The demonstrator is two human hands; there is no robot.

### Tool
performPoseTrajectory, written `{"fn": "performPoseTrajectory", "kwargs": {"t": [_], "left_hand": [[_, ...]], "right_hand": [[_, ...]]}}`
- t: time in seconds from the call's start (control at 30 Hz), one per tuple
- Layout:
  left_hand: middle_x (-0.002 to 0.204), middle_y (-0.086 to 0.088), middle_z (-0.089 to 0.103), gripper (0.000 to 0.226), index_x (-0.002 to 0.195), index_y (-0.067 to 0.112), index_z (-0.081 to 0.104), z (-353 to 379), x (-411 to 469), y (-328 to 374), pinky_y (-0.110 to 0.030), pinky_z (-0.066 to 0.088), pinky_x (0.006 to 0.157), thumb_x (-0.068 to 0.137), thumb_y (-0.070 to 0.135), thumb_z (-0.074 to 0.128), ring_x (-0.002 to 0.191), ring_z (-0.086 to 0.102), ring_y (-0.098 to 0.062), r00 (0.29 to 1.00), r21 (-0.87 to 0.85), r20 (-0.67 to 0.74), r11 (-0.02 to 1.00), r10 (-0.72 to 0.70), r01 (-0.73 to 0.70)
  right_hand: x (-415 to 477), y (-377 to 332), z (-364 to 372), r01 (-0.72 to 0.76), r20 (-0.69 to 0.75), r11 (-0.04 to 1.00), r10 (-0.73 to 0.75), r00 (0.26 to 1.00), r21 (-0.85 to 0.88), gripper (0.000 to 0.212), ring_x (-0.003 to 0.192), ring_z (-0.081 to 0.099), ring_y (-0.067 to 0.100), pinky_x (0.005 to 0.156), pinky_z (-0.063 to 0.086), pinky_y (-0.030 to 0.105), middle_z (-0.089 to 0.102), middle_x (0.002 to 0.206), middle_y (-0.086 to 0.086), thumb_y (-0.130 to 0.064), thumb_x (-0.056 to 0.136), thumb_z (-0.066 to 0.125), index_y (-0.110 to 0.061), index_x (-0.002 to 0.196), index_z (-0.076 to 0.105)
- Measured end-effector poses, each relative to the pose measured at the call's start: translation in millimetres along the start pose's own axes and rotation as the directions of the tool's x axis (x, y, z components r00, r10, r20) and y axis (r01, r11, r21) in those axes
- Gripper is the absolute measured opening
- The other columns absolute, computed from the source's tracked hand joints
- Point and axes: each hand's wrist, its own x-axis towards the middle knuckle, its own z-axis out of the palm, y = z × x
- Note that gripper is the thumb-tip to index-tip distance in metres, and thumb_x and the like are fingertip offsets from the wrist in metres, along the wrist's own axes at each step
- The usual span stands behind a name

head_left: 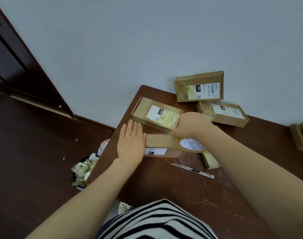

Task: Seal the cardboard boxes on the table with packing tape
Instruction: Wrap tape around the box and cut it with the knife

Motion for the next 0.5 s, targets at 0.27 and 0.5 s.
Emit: {"fn": "performPoseTrajectory", "kwargs": {"t": [0.27, 0.5], "left_hand": [[0.156, -0.012, 0.023, 0.066, 0.151, 0.008, 0.018, 2.6, -5.0, 14.6, -0.036, 0.004, 0.118, 0.099, 0.048, 0.011, 0.146, 0.014, -0.026, 0.997, -0.017, 0.066, 0.999, -0.030, 0.031], [0.161, -0.004, 0.000, 0.059, 0.152, 0.024, 0.000, 7.7, -1.1, 17.7, -0.039, -0.015, 0.114, 0.098, 0.046, -0.002, 0.147, -0.008, -0.030, 0.993, 0.039, 0.077, 0.995, 0.086, -0.089]], "right_hand": [[2.1, -4.4, 0.3, 0.003, -0.005, 0.999, -0.003, 1.000, -0.045, 0.034, 0.061, 0.045, 0.012, 0.048, 0.032, 0.025, 0.050, 0.072, -0.005, -0.047, 0.083, 0.055, -0.022, 0.066, 0.040], [2.5, -7.6, 1.3, -0.003, -0.007, 0.999, 0.002, 1.000, -0.053, 0.025, 0.062, 0.045, 0.013, 0.047, 0.029, 0.026, 0.049, 0.073, -0.005, -0.045, 0.084, 0.055, -0.022, 0.077, 0.046]]}}
